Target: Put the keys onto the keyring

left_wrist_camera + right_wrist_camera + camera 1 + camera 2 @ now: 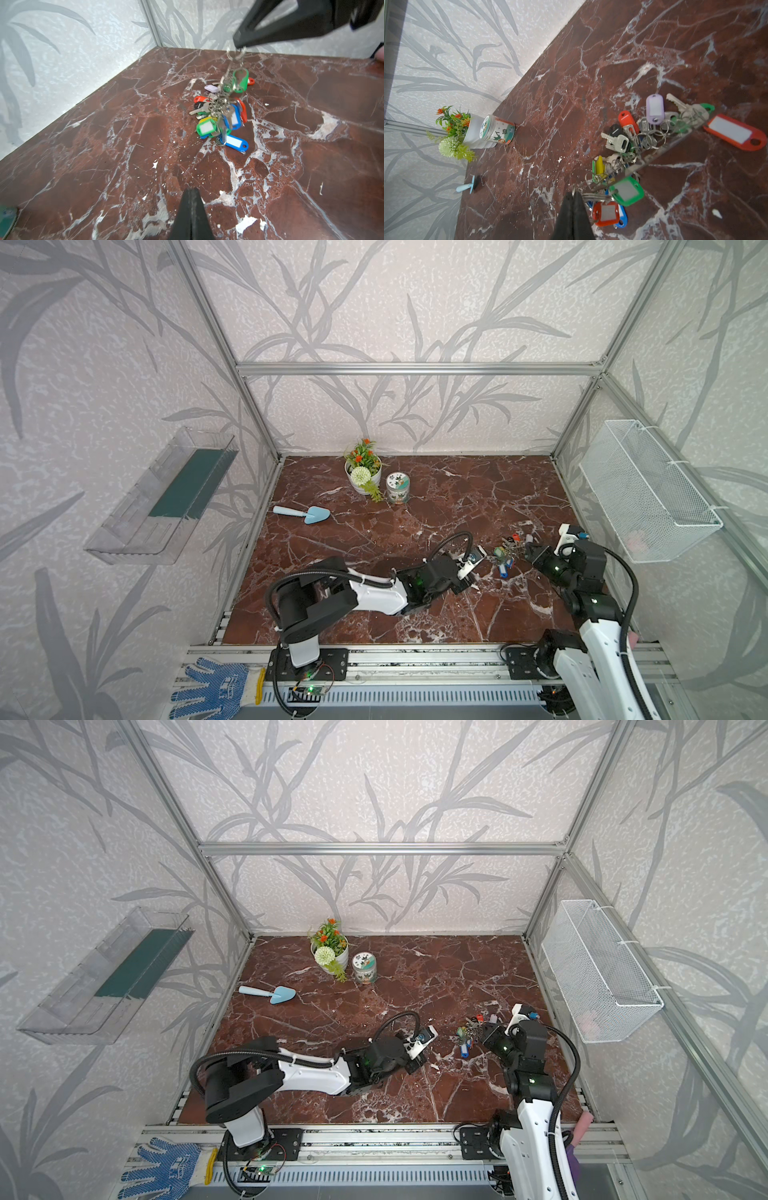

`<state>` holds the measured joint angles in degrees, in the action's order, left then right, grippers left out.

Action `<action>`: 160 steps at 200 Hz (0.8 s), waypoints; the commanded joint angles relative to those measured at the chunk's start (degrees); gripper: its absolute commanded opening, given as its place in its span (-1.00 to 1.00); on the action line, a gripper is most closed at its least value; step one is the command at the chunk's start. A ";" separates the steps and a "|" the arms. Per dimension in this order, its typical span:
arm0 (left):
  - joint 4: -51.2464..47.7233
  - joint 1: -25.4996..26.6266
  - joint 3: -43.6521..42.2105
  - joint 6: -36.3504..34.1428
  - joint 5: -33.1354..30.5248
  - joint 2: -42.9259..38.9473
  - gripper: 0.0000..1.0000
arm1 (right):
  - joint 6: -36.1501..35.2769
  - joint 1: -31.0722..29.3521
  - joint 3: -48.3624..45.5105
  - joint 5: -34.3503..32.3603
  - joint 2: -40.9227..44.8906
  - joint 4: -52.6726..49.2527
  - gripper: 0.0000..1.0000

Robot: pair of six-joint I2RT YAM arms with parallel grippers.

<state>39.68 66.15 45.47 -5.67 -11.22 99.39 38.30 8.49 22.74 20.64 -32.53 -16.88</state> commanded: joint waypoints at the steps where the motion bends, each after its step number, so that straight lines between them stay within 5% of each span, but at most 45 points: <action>1: 0.02 -0.41 -3.03 5.68 -3.61 -4.97 -0.99 | 6.03 -1.21 -1.09 0.87 4.76 -4.05 -1.00; 52: -1.86 -0.50 -6.68 6.82 -4.28 -14.28 -0.99 | 13.81 -8.47 -1.80 -4.08 9.58 -5.76 -1.00; 79: -4.05 -0.67 -7.50 6.79 -5.17 -17.81 -0.99 | 17.90 -18.08 -2.34 -10.85 7.87 -2.68 -1.00; 160: -5.69 -2.75 -12.89 10.51 -4.67 -26.94 -0.91 | 29.11 -42.30 -0.91 -28.06 -6.94 17.09 -1.00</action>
<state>34.74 64.36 33.95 2.13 -15.40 75.18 62.04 -30.26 20.29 -1.67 -35.24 -11.11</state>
